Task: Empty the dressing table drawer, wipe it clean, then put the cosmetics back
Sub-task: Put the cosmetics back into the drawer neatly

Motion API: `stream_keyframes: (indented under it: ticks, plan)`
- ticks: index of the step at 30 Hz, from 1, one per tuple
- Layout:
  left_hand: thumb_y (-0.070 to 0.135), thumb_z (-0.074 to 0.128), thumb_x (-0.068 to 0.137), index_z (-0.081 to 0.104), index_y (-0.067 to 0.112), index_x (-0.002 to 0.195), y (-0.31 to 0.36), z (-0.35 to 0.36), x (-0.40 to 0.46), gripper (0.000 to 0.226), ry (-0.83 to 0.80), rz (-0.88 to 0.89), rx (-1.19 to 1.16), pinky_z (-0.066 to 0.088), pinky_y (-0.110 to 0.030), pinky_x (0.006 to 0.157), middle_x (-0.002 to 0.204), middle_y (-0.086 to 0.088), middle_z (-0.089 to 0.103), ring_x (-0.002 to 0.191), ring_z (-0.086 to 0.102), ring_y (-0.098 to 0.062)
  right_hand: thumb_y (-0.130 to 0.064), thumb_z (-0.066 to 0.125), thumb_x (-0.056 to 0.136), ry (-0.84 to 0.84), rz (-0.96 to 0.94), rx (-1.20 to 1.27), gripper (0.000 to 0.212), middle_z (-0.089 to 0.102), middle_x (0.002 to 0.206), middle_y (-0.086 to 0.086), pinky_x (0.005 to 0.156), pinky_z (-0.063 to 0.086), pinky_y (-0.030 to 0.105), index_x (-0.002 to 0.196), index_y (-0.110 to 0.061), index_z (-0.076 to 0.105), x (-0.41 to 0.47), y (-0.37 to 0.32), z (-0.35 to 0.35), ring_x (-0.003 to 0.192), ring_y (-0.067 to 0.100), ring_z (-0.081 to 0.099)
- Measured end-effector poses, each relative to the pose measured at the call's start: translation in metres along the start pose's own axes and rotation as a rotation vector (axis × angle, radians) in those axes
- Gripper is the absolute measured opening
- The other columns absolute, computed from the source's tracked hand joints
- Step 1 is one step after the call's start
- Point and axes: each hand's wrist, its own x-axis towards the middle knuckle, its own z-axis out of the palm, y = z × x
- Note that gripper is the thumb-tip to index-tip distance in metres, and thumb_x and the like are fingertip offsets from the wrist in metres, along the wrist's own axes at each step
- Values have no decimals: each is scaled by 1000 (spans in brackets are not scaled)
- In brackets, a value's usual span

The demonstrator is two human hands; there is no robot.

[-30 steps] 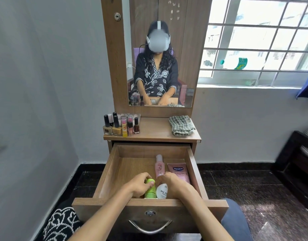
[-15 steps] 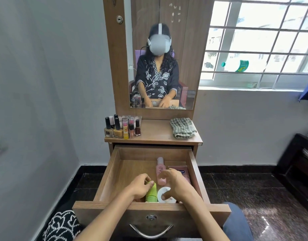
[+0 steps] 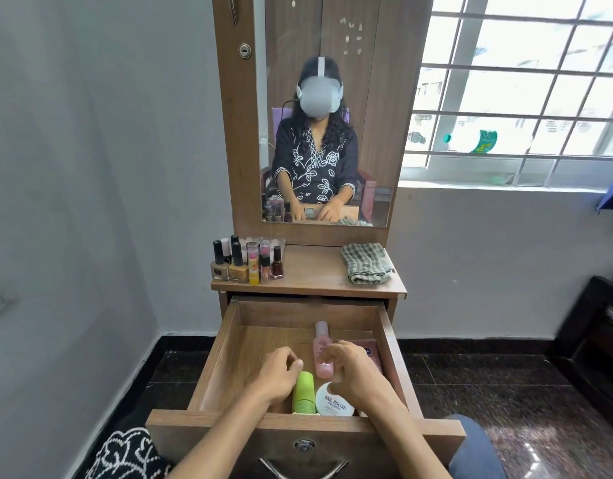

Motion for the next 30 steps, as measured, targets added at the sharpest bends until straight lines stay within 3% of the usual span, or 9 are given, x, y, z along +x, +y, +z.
stream_keyframes:
  ticks: [5, 8, 13, 15, 18, 24, 27, 30]
  plan:
    - [22, 47, 96, 57, 13, 91, -1, -1, 3, 14, 71, -34, -28, 35, -23, 76, 110, -9, 63, 95, 53, -18, -1, 64, 69, 33, 10, 28, 39, 59, 105, -4, 75, 44, 23, 103, -19, 68, 1, -1, 1, 99, 15, 59]
    - [19, 46, 96, 52, 15, 86, 0, -1, 3, 13, 127, -39, -60, 34, -24, 75, 106, -10, 63, 101, 54, -22, -3, 60, 74, 86, -10, 41, 32, 53, 94, -10, 77, 45, 21, 102, -17, 68, 0, -4, -2, 95, 13, 59]
    - [13, 45, 95, 53, 15, 85, 6, -9, -3, 13, 345, 23, -81, 30, -21, 68, 96, -4, 61, 90, 53, -17, -3, 55, 80, 138, -53, 52, 26, 57, 96, -7, 78, 46, 19, 99, -15, 68, 0, -10, -5, 88, 9, 55]
    - [13, 44, 95, 55, 14, 88, 8, -13, -4, 13, 421, 41, -49, 28, -20, 65, 97, -1, 59, 85, 49, -13, -3, 53, 81, 157, -61, 47, 23, 58, 96, -5, 77, 49, 24, 96, -12, 67, 3, -14, -5, 87, 12, 56]
    - [11, 45, 94, 58, 12, 91, 11, -21, -4, 13, 549, 89, -54, 39, -24, 67, 98, -1, 60, 85, 54, -14, -2, 50, 81, 173, -78, 66, 24, 54, 92, -7, 73, 44, 18, 97, -10, 66, 12, -26, -9, 83, 11, 55]
    - [16, 43, 97, 55, 14, 116, 29, -71, -5, 22, 723, 122, 15, 43, -24, 68, 115, 2, 54, 99, 56, -17, -4, 55, 82, 274, -160, 179, 31, 59, 111, -4, 89, 45, 22, 109, -17, 62, 45, -68, -20, 103, 13, 57]
    - [13, 42, 97, 46, 15, 132, 41, -96, 6, 35, 770, 143, 26, 49, -33, 81, 135, 0, 46, 115, 52, -21, -6, 54, 87, 323, -216, 190, 40, 55, 121, 1, 93, 45, 29, 125, -18, 54, 63, -93, -26, 110, 19, 55]
    - [18, 41, 99, 28, 20, 146, 49, -112, 20, 49, 709, 143, 168, 47, -37, 93, 153, 2, 27, 130, 41, -24, -10, 47, 91, 353, -223, 148, 49, 48, 125, 6, 86, 49, 40, 138, -21, 41, 82, -113, -30, 107, 29, 56]
